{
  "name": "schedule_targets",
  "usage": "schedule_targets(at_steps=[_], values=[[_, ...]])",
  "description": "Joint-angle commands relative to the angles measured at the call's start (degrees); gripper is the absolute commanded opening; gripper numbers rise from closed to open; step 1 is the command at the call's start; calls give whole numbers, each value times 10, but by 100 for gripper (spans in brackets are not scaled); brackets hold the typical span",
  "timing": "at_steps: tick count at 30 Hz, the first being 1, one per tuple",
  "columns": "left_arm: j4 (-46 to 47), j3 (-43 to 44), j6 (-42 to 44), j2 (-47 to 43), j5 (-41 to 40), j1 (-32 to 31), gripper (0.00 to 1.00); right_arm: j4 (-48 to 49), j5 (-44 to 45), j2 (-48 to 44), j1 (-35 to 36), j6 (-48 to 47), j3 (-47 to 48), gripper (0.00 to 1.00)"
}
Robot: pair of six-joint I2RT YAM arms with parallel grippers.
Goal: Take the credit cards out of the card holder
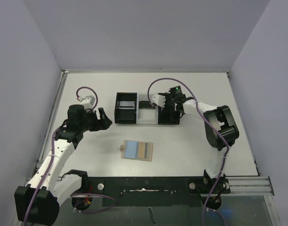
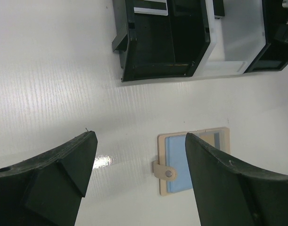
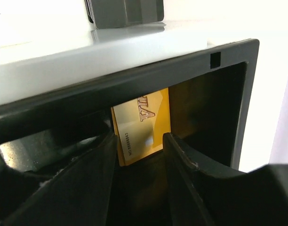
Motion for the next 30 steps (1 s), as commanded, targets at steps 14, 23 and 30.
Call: schedule_targets(at_steps=[14,23,30], values=[[36,9,11,8,28,3,76,132,-21,-180,-9,185,-15,53],[40,8,11,21,48,2,73,186,21,-332,-10,588,-99,84],[43,8,8,35,65,0,73,114,1,-411,-42,807,-155,97]])
